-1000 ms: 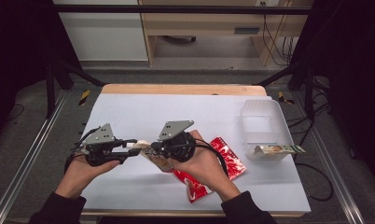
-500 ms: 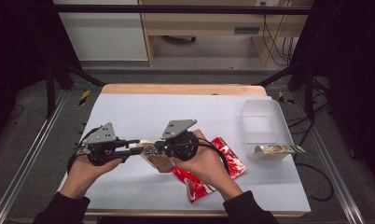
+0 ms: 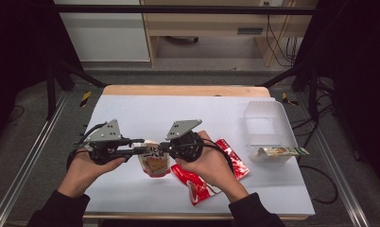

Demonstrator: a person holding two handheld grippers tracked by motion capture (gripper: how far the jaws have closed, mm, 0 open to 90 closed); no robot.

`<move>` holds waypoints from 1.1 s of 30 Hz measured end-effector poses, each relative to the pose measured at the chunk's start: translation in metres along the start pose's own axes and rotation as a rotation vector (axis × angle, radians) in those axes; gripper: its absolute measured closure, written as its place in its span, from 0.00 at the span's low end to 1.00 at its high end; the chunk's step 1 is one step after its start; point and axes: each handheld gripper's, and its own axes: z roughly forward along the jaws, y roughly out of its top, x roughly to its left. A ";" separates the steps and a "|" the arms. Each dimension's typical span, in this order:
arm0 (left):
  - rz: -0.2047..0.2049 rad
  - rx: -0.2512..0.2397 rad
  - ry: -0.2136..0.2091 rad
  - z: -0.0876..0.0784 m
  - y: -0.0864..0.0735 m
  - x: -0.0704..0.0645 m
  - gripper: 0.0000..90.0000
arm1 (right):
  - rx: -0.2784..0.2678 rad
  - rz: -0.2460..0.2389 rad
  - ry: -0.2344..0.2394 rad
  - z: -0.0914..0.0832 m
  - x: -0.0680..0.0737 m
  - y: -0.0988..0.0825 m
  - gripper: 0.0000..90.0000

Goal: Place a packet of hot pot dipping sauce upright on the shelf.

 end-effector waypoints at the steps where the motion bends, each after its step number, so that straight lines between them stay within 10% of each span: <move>1: 0.014 0.012 -0.006 0.000 0.002 -0.001 0.81 | 0.017 -0.014 0.000 0.000 0.000 0.000 0.95; 11: 0.059 0.054 -0.004 0.001 0.003 -0.005 0.81 | 0.122 -0.190 -0.058 0.003 0.006 0.011 0.48; 18: 0.077 0.061 -0.013 0.001 0.005 -0.007 0.81 | 0.203 -0.254 -0.048 0.010 0.008 0.022 0.42; 33: 0.084 0.057 -0.026 0.003 0.004 -0.011 0.81 | 0.342 -0.253 0.039 0.024 0.010 0.029 0.95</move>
